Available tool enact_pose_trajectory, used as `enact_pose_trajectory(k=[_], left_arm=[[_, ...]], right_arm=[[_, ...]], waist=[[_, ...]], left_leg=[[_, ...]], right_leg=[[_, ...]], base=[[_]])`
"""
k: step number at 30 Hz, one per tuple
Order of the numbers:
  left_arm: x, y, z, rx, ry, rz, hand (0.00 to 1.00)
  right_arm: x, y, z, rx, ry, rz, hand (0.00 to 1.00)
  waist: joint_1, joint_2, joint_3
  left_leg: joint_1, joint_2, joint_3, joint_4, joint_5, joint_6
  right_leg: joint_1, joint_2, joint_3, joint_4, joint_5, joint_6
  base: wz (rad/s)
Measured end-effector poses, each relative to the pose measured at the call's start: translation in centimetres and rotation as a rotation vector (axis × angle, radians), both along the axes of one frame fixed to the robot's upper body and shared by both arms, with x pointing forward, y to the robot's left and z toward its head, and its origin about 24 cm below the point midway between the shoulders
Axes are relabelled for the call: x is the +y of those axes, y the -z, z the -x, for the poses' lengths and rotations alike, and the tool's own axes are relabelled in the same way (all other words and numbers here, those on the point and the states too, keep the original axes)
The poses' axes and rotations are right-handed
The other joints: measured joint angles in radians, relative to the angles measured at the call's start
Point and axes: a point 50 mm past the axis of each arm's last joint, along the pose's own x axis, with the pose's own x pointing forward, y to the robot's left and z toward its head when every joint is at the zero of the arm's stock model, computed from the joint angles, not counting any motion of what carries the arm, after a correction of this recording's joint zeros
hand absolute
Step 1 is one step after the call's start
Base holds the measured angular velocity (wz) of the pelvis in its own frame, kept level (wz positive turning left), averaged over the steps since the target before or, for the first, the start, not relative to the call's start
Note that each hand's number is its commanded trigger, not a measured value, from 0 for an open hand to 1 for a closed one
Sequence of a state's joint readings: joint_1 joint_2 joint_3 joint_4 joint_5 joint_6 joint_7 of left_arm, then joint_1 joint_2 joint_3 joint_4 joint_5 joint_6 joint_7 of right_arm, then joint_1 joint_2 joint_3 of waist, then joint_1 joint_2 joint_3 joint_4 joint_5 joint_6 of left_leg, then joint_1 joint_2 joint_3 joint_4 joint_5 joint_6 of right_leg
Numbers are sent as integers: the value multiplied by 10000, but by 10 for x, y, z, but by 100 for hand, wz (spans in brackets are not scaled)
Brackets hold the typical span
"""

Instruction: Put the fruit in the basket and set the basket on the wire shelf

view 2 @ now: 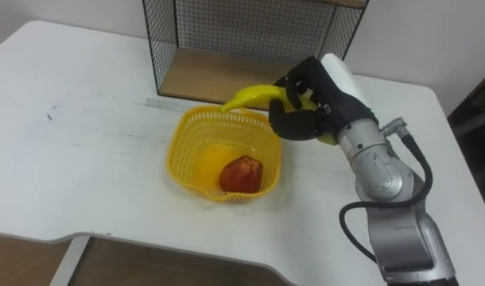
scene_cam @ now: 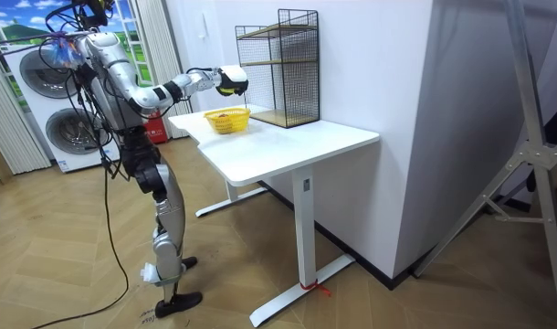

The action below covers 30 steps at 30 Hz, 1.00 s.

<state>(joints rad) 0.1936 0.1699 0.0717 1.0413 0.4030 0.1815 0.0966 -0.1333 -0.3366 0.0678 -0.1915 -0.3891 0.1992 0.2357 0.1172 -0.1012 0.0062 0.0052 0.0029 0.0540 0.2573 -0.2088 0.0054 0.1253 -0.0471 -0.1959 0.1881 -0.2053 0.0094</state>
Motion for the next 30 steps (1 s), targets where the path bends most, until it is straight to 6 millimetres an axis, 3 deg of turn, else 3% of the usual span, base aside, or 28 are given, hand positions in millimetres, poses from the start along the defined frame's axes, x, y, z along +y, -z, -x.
enact_pose_trajectory(k=[7, 18, 20, 21, 22, 23, 24, 30], left_arm=[[0, -1, -9, -198, 76, -5, 0], [-6, 0, -13, -188, 505, 122, 0], [-6, 0, -13, -157, 513, 215, 0], [-6, 0, -13, -154, 516, 239, 0], [-6, 0, -14, -157, 523, 280, 0], [-6, 0, -15, -202, 536, 291, 0], [-6, 0, -16, -230, 543, 294, 0], [-7, -1, -20, -419, 589, 288, 0]], right_arm=[[10, 4, 1, 218, -385, -108, 100], [19, 9, 1, 479, -570, -362, 100], [21, 10, 1, 567, -709, -325, 67], [22, 10, 1, 593, -756, -306, 63], [25, 11, 2, 666, -883, -240, 50], [27, 12, 2, 738, -985, -212, 9], [27, 12, 2, 774, -1024, -207, 0], [28, 14, 3, 916, -1141, 324, 0]], waist=[[-2, -60, -28], [-2, 36, 39], [7, 71, 49], [2, 79, 50], [5, 92, 48], [3, 104, 51], [4, 111, 52], [59, 133, 26]], left_leg=[[21, -3, 2, -15, 2, 0], [44, 0, 12, 10, 1, 0], [46, 2, 13, 14, 1, 0], [45, 3, 12, 16, 1, 0], [45, 3, 12, 17, 1, 0], [45, 3, 13, 18, 1, 0], [45, 3, 13, 18, 1, 0], [46, 4, 16, 15, 1, 0]], right_leg=[[20, -1, -7, -3, 0, 0], [29, 0, 18, -4, 0, 0], [22, 0, 15, -4, 1, 0], [20, 0, 14, -4, 0, 0], [19, 0, 11, -4, 0, 0], [19, 0, 10, -4, 0, 0], [18, 0, 10, -4, 1, 0], [8, 1, 5, -4, 1, 0]], base=[[0], [0], [0], [0], [0], [0], [0], [0]])
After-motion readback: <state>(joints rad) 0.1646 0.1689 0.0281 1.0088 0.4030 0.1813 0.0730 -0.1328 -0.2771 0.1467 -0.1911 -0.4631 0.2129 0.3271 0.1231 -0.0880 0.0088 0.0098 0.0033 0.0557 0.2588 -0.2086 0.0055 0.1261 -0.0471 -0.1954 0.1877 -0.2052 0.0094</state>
